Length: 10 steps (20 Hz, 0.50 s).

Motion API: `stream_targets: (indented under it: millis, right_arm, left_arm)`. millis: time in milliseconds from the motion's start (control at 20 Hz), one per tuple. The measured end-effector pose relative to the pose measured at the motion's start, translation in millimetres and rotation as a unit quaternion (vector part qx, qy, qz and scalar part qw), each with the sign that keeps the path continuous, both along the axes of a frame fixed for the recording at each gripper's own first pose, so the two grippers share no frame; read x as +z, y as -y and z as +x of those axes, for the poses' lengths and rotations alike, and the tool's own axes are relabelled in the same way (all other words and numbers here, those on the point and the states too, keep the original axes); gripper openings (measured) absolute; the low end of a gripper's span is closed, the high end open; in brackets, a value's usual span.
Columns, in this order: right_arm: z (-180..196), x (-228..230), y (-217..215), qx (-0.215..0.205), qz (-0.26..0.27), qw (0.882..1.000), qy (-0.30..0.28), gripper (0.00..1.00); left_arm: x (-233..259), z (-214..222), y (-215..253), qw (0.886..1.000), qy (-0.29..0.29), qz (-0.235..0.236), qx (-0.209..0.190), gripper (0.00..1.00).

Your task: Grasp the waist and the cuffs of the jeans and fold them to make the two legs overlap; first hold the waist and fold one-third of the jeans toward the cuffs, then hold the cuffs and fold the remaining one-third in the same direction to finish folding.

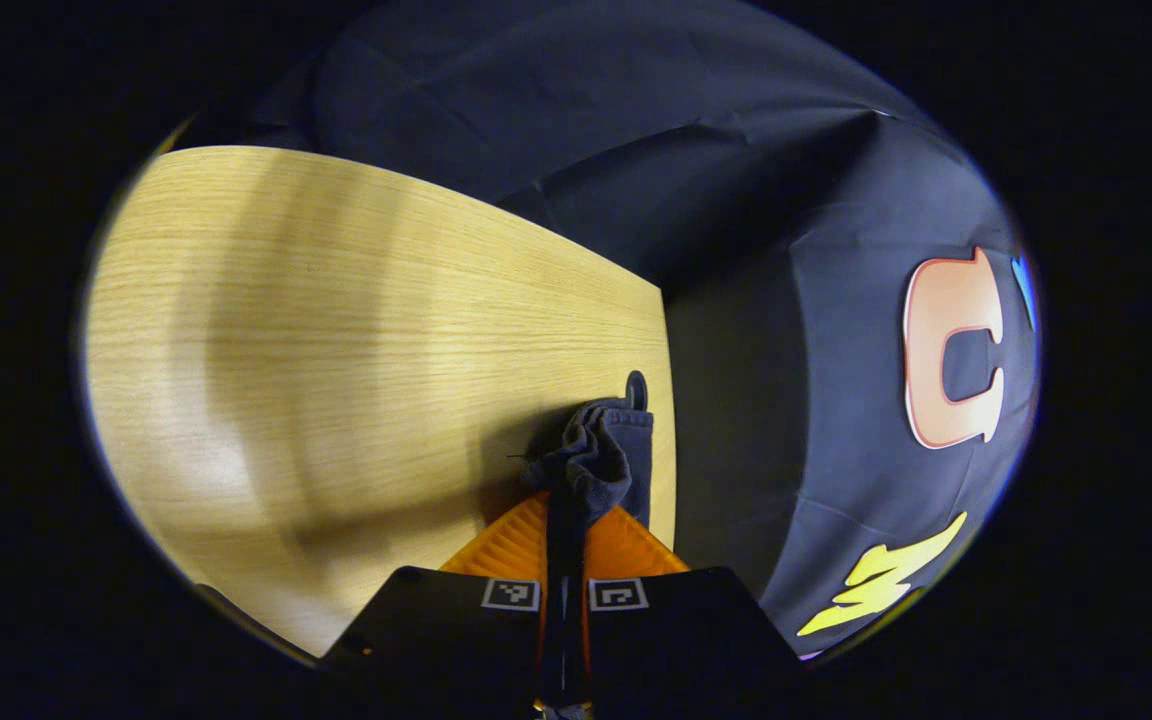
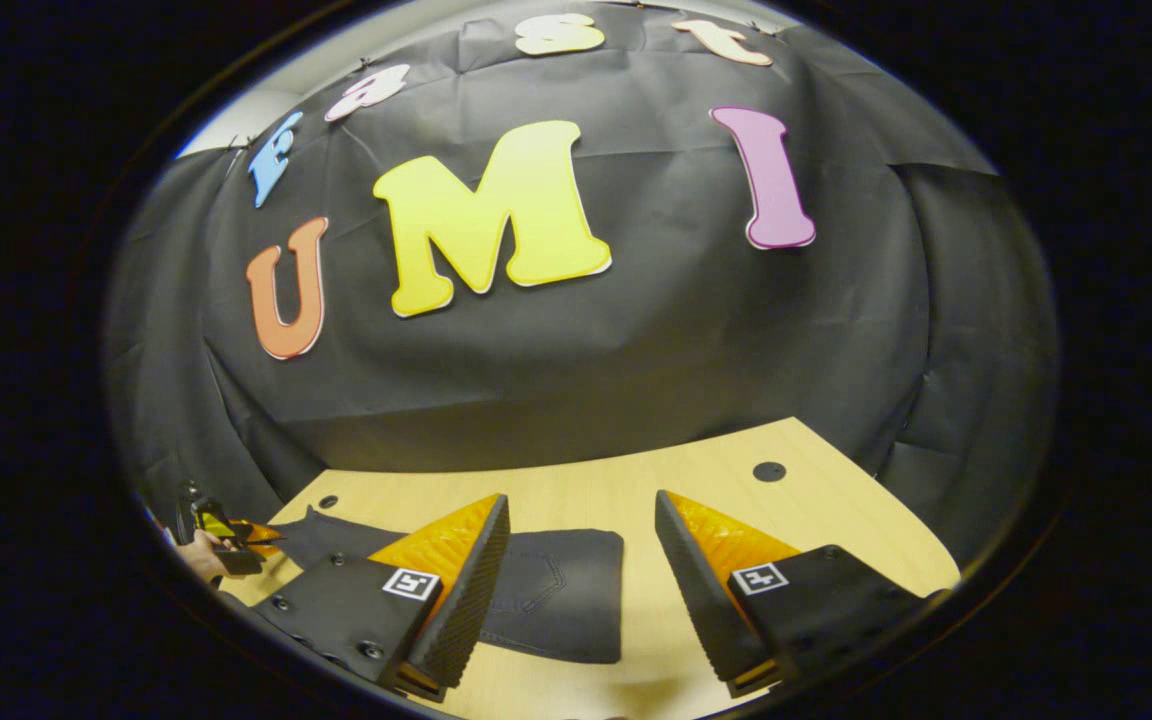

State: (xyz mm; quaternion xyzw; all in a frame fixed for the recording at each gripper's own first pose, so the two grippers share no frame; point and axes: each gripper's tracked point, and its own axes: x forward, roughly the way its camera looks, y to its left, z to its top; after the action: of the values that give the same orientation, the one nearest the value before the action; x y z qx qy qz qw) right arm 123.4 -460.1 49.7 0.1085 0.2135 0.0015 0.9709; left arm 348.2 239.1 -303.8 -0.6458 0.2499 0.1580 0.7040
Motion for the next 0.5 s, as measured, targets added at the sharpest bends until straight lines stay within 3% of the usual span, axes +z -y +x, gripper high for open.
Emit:
stream_targets:
  millis: [300, 500]
  right_arm:
    - [-12.6, 14.3, 2.7, 0.006, -0.003, 1.000, 0.016, 0.90]
    - [-27.5, 24.5, 13.7, 0.003, -0.007, 1.000, 0.024, 0.90]
  left_arm:
    - [54.4, -1.4, 26.0, 0.998, 0.054, 0.035, -0.011, 0.04]
    - [95.7, -1.9, 73.8, 0.995, 0.093, 0.024, -0.028, 0.04]
